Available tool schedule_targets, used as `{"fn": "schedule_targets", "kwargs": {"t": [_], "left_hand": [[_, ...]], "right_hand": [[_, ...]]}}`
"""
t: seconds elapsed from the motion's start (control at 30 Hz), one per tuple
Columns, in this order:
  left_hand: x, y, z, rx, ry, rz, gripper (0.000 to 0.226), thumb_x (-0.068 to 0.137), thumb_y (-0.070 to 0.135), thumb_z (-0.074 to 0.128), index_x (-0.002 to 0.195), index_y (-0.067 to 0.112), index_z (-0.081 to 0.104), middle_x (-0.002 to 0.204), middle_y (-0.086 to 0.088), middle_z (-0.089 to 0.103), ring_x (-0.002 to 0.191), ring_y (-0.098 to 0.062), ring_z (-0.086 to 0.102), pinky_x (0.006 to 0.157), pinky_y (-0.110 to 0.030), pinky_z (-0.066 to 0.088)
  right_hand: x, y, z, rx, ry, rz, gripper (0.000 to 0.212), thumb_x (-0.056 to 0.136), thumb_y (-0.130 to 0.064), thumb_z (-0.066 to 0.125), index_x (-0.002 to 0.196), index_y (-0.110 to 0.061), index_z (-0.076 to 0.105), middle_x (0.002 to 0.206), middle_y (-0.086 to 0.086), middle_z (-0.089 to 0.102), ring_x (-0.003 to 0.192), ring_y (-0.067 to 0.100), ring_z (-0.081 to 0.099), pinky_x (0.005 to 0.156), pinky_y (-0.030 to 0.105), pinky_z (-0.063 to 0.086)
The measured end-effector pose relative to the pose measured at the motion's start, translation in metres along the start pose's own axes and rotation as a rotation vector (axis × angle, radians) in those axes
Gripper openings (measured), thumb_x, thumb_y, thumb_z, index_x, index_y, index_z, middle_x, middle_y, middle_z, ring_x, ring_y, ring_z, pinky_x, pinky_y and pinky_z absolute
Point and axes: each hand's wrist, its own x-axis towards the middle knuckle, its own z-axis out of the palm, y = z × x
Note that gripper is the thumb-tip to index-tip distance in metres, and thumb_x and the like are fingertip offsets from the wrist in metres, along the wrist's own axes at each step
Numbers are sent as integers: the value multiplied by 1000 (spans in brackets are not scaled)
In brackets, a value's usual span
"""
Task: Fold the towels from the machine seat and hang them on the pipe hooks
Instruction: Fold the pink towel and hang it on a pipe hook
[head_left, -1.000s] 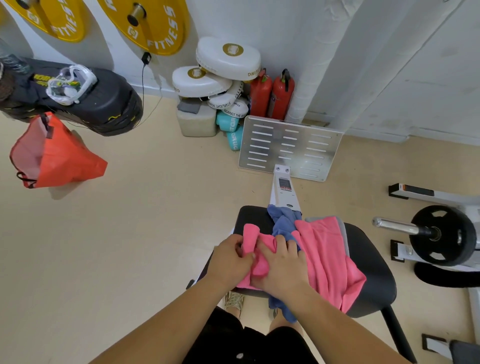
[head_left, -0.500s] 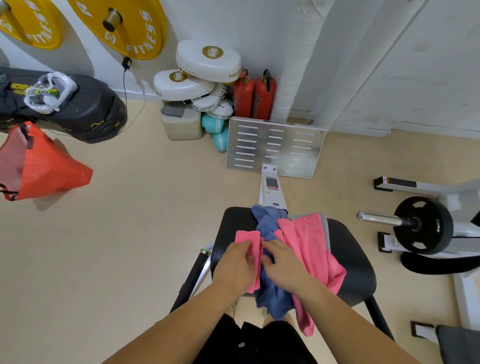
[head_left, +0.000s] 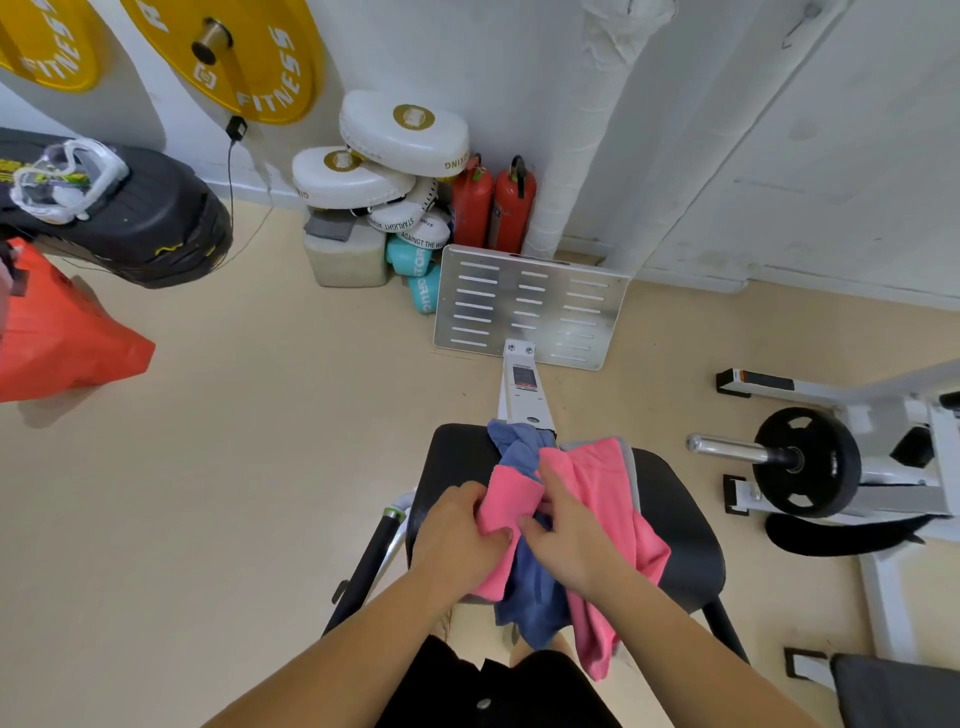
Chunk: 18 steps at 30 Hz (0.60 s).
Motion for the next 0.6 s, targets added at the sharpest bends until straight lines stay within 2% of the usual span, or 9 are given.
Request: {"fn": "schedule_targets", "kwargs": {"t": [0.07,0.1,0.17,0.23,0.3,0.37,0.43,0.53,0.6], "left_hand": [[-9,4,-21,76,-4,150,28,80,41,67,105,29,60,96,7,55,86,-13,57,70,-29,49],[-14,7,-32,134,2,234,28,81,42,66,107,29,62,95,7,54,87,-13,55,68,-27,45],[-25,14,-53,233,21,391,28,83,43,62,109,32,64,94,8,52,88,-12,52,65,-26,38],[-36,24,-73,277,27,507,29,84,44,58,110,34,65,92,8,51,88,-13,51,68,-29,42],[-49,35,-88,285,60,628,31,84,46,54,109,34,68,90,8,52,85,-14,51,69,-31,46],[-66,43,-99,266,110,710,33,83,52,56,109,35,68,92,12,52,87,-12,52,70,-27,46],[-81,46,-109,230,121,697,40,81,61,63,114,38,65,96,17,49,92,-6,50,73,-20,43],[-100,44,-124,254,136,641,52,76,62,66,122,39,60,109,19,49,103,-2,46,83,-19,46],[-111,43,-131,177,116,561,52,74,55,72,122,44,56,115,27,52,108,3,47,87,-17,45]], "right_hand": [[-9,-10,-13,-63,71,-91,69,89,-21,66,151,-19,35,123,-15,49,106,-1,53,100,28,44],[-14,-18,-20,-106,85,-156,69,85,-22,68,147,-20,39,121,-18,48,106,-7,50,98,26,41],[-30,-37,-32,-205,44,-233,78,83,-22,71,153,-29,37,144,-19,36,133,-7,32,111,22,28],[-49,-57,-43,-296,17,-280,72,84,-21,73,149,-32,45,156,-15,25,144,-2,20,114,17,15],[-70,-73,-52,-332,46,-365,49,82,-17,74,129,-25,63,151,-6,44,144,3,31,110,5,12],[-93,-85,-60,-277,92,-373,32,78,-11,75,105,-25,67,123,-10,64,123,2,49,95,-3,26],[-111,-93,-67,-173,102,-339,30,77,-15,75,99,-33,63,103,-17,67,104,-1,58,81,5,42],[-127,-97,-74,-57,107,-296,31,78,-17,75,101,-32,61,99,-9,67,92,4,63,79,20,55],[-135,-96,-76,26,126,-282,33,78,-18,78,102,-31,60,101,-7,67,93,6,65,82,25,58]]}}
